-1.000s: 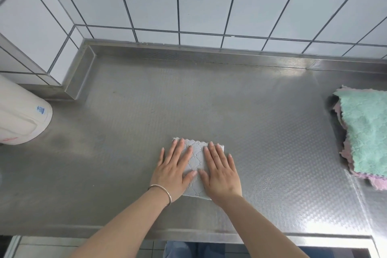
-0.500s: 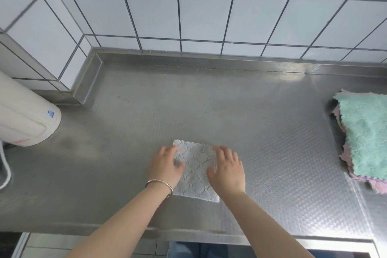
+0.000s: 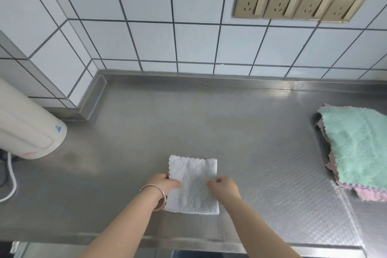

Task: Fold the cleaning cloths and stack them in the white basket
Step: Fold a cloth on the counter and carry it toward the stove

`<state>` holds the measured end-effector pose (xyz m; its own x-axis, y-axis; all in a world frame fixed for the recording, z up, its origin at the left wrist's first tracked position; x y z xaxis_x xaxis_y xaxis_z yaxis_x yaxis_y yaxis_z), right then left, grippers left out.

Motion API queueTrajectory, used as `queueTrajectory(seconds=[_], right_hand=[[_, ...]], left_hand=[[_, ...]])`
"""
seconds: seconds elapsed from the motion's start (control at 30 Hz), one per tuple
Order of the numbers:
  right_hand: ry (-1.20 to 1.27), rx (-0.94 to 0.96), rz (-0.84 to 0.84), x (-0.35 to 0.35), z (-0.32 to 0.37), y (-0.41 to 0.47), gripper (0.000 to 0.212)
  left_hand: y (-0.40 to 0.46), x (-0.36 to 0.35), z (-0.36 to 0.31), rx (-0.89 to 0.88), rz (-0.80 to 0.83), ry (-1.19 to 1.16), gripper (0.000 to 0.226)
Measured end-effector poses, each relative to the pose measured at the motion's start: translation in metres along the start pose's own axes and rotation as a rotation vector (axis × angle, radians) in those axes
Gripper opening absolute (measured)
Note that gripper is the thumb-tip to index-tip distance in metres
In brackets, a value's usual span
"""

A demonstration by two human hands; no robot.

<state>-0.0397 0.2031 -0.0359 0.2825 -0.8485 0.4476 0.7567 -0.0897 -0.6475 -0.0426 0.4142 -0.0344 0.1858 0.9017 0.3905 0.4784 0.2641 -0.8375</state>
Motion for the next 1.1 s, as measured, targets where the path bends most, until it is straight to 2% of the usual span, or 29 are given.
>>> queueTrajectory(seconds=[0.1, 0.17, 0.27, 0.33, 0.37, 0.4, 0.47, 0.5, 0.6, 0.83, 0.9, 1.1], right_hand=[[0.464, 0.015, 0.077, -0.005, 0.005, -0.011, 0.012], [0.681, 0.008, 0.139, -0.006, 0.008, -0.017, 0.023], [0.781, 0.090, 0.180, 0.001, 0.018, -0.027, 0.020], [0.799, 0.192, 0.168, 0.010, 0.027, -0.033, 0.020], [0.766, 0.252, 0.142, 0.017, 0.031, -0.037, 0.019], [0.714, 0.303, 0.103, 0.023, 0.035, -0.041, 0.017], [0.564, 0.401, -0.021, 0.037, 0.043, -0.051, 0.014], [0.479, 0.444, -0.094, 0.043, 0.045, -0.056, 0.015], [0.285, 0.497, -0.256, 0.053, 0.042, -0.070, 0.025], [0.181, 0.535, -0.322, 0.055, 0.028, -0.078, 0.027], [0.189, 0.542, -0.342, 0.057, 0.031, -0.081, 0.025], [0.237, 0.476, -0.468, 0.051, 0.039, -0.079, 0.022]], left_hand=[[-0.016, -0.007, 0.004, 0.097, 0.159, -0.347, 0.037], [-0.021, -0.014, 0.005, 0.119, 0.279, -0.540, 0.059], [-0.046, -0.026, -0.010, 0.083, 0.487, -0.773, 0.038], [-0.064, -0.030, -0.020, 0.033, 0.529, -0.822, 0.040], [-0.068, -0.028, -0.024, -0.011, 0.474, -0.804, 0.043], [-0.071, -0.023, -0.026, -0.077, 0.347, -0.730, 0.043], [-0.084, -0.004, -0.033, -0.263, -0.047, -0.392, 0.027], [-0.090, 0.001, -0.038, -0.343, -0.190, -0.209, 0.027], [-0.092, 0.001, -0.041, -0.464, -0.376, 0.053, 0.041], [-0.088, -0.016, -0.041, -0.539, -0.437, 0.087, 0.036], [-0.087, -0.015, -0.045, -0.550, -0.450, 0.093, 0.043], [-0.077, -0.002, -0.074, -0.677, -0.365, 0.154, 0.043]])
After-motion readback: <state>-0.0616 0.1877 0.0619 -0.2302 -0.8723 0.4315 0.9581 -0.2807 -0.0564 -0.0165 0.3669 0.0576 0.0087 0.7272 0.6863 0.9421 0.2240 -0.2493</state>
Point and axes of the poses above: each hand's wrist, its own y-axis towards the middle knuckle, its own x-axis out of the back of the hand, z = x × y, the point moved 7 cm from there along y, towards the middle knuckle, and after that the axes turned 8 degrees about x, right-handed, at the moved point
